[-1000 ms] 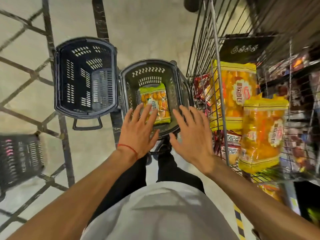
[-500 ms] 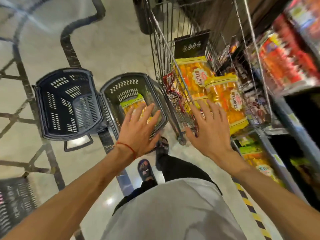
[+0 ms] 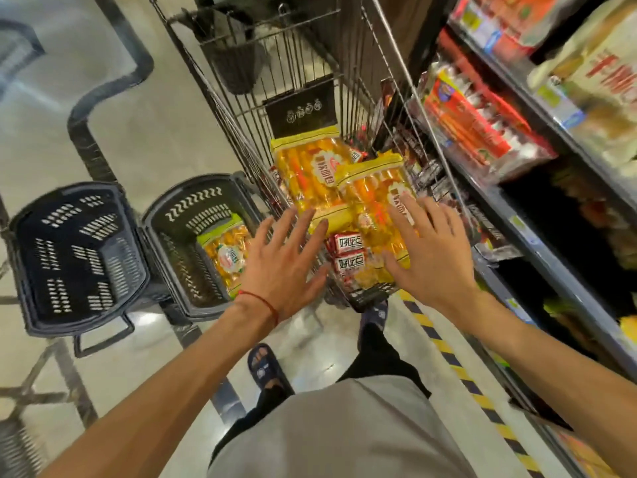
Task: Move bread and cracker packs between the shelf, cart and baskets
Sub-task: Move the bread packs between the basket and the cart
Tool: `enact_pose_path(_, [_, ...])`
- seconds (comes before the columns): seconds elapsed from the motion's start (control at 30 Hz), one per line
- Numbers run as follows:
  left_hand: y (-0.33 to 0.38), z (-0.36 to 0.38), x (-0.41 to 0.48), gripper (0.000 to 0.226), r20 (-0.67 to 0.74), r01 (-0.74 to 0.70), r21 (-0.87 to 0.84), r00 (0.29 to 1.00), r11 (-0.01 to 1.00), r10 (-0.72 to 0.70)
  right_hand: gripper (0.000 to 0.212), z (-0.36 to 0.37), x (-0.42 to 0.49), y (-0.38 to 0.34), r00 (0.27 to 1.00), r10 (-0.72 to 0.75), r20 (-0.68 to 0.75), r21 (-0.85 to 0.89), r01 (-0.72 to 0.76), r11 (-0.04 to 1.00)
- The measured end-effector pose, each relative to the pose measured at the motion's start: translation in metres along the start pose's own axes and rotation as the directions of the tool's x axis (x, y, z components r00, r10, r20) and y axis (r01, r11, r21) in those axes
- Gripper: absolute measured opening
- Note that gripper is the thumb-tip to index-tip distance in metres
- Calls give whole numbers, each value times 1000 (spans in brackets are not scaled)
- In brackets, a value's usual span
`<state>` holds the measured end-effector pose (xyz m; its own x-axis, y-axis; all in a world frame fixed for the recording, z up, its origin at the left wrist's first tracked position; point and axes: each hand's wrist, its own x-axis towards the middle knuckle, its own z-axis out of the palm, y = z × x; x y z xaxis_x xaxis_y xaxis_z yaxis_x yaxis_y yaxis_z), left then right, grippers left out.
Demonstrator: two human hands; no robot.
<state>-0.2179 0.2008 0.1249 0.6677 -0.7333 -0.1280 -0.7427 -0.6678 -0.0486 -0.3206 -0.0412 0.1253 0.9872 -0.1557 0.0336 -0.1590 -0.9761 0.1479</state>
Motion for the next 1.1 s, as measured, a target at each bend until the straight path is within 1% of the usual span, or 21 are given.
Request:
enact_pose_path(0.07, [23, -1, 28, 72, 13, 37, -3, 999, 999, -37, 72, 17, 13, 33, 999, -35, 29, 13, 35, 999])
enact_pose_path(0.17, [59, 1, 66, 72, 38, 98, -71, 995, 993, -95, 73, 44, 28, 81, 992, -111, 66, 54, 107, 993])
enact_pose_path(0.3, [96, 11, 103, 70, 109, 155, -83, 983, 984, -146, 74, 64, 44, 130, 981, -182, 61, 108, 175, 979])
enact_pose_path(0.47, [115, 32, 130, 70, 171, 247, -113, 959, 963, -226, 73, 88, 62, 156, 970, -175, 167, 114, 157, 981])
enact_pose_path(0.57, [118, 49, 145, 69, 189, 307, -154, 942, 939, -276, 71, 105, 69, 159, 976, -152, 156, 126, 133, 983])
enact_pose_path(0.63, [119, 64, 156, 68, 192, 339, -204, 934, 918, -302, 70, 118, 72, 158, 984, -112, 137, 158, 90, 983])
enact_pose_path(0.7, [121, 82, 167, 71, 233, 390, -267, 913, 881, -334, 69, 132, 74, 155, 987, -84, 138, 191, 57, 980])
enact_pose_path(0.77, [126, 102, 178, 80, 293, 479, -347, 872, 806, -392, 69, 146, 74, 153, 986, -77, 150, 182, 49, 982])
enact_pose_path(0.8, [129, 113, 185, 86, 328, 536, -402, 841, 743, -430, 68, 153, 74, 153, 985, -78, 155, 183, 49, 982])
enact_pose_path(0.83, [132, 123, 191, 94, 371, 594, -464, 804, 657, -464, 67, 160, 74, 153, 985, -76, 156, 191, 46, 980])
enact_pose_path(0.9, [140, 142, 206, 108, 486, 684, -586, 726, 435, -486, 66, 172, 75, 154, 986, -72, 153, 207, 39, 978])
enact_pose_path(0.97, [148, 155, 220, 116, 587, 728, -656, 658, 200, -471, 64, 181, 78, 155, 987, -70, 147, 220, 36, 975])
enact_pose_path(1.0, [151, 161, 226, 118, 612, 733, -669, 638, 124, -468, 64, 184, 80, 154, 987, -71, 147, 227, 36, 973])
enact_pose_path(1.03, [153, 166, 230, 119, 619, 732, -676, 626, 84, -475, 64, 187, 81, 154, 986, -71, 150, 237, 34, 971])
enact_pose_path(1.1, [154, 174, 234, 118, 613, 730, -682, 605, 47, -509, 65, 193, 84, 153, 984, -71, 163, 264, 26, 964])
